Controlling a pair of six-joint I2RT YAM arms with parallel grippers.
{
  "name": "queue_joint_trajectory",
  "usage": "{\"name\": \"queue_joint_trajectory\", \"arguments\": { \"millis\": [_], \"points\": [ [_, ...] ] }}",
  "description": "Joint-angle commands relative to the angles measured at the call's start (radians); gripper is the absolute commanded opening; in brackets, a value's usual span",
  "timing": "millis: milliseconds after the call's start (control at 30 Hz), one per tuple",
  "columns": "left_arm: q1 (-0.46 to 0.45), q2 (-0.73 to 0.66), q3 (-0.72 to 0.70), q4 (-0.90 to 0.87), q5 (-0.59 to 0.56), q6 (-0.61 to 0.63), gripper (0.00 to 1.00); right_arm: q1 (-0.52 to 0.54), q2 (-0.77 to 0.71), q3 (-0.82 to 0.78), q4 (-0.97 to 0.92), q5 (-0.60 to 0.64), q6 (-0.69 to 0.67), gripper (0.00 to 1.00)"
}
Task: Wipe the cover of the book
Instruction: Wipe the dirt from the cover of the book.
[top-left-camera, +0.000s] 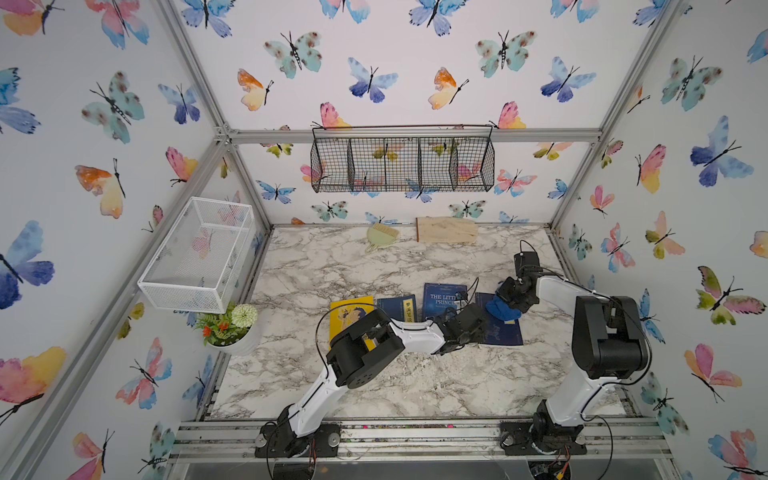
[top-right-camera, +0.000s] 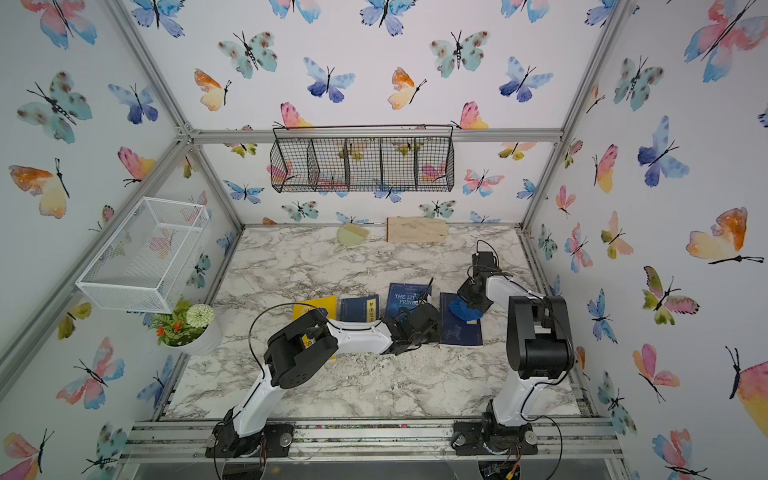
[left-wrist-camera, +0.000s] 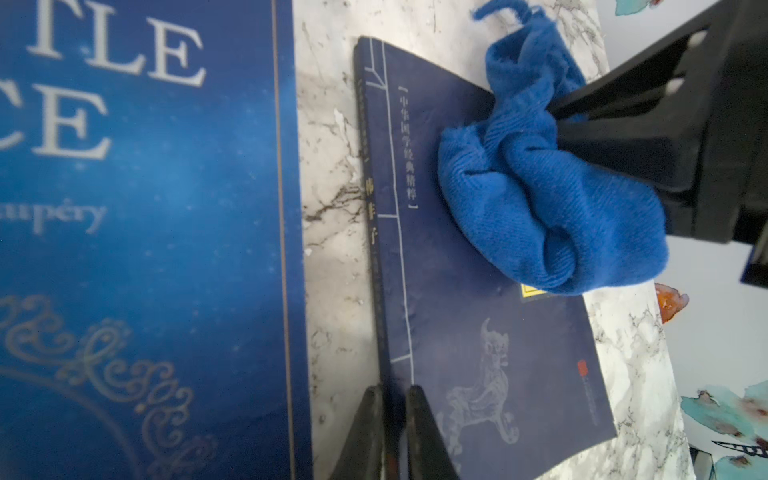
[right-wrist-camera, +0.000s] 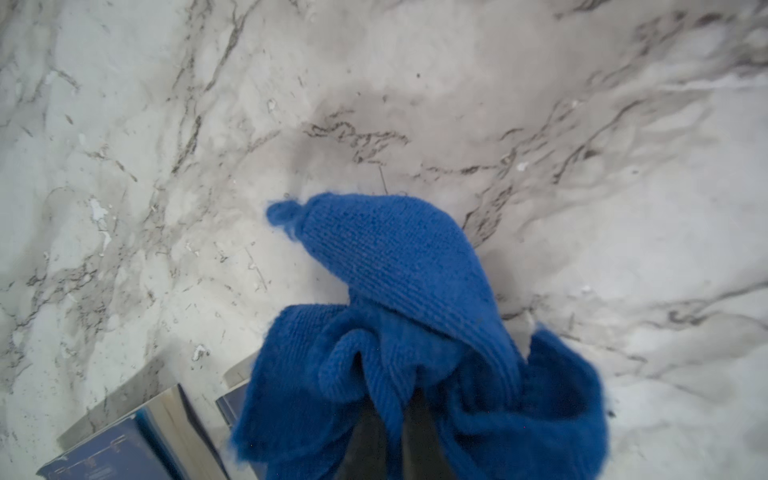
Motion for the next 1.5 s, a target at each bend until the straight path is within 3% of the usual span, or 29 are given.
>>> {"name": "queue_joint_trajectory", "arguments": {
  "millis": [0, 133, 300, 367, 567, 700, 1033, 1200, 1300, 1467],
  "points": [
    [0.003, 0.019, -0.036, -0.093, 0.014, -0.001, 0.15, -0.008, -0.037, -0.204, -0.169, 0.05, 0.013, 0.07],
    [0.004, 0.022, -0.032, -0.092, 0.018, -0.001, 0.15, -0.008, -0.197, -0.39, -0.13, -0.016, 0.045, 0.06],
    [0.004, 0.018, -0.033, -0.102, 0.018, 0.001, 0.15, -0.008, -0.234, -0.402, -0.147, -0.016, 0.038, 0.07],
    [0.003, 0.012, -0.039, -0.102, 0.014, 0.001, 0.15, -0.008, -0.183, -0.355, -0.117, -0.006, 0.029, 0.07],
    [0.002, 0.022, -0.026, -0.117, 0.014, -0.001, 0.15, -0.009, 0.121, 0.0, -0.18, 0.004, 0.003, 0.06],
    [0.003, 0.016, -0.028, -0.125, 0.006, -0.001, 0.15, -0.008, 0.16, 0.046, -0.177, -0.004, 0.011, 0.06],
    [0.004, 0.03, -0.01, -0.119, 0.019, 0.004, 0.15, -0.008, -0.201, -0.376, -0.146, 0.002, 0.023, 0.06],
    [0.003, 0.029, -0.006, -0.121, 0.017, 0.007, 0.15, -0.008, -0.36, -0.452, -0.136, -0.034, 0.039, 0.07],
    [0.004, 0.028, -0.003, -0.125, 0.016, 0.005, 0.15, -0.008, -0.306, -0.397, -0.098, -0.029, 0.031, 0.07],
    [0.003, 0.017, -0.013, -0.13, 0.007, 0.001, 0.15, -0.008, -0.019, -0.154, -0.141, -0.054, -0.03, 0.06]
  ]
}}
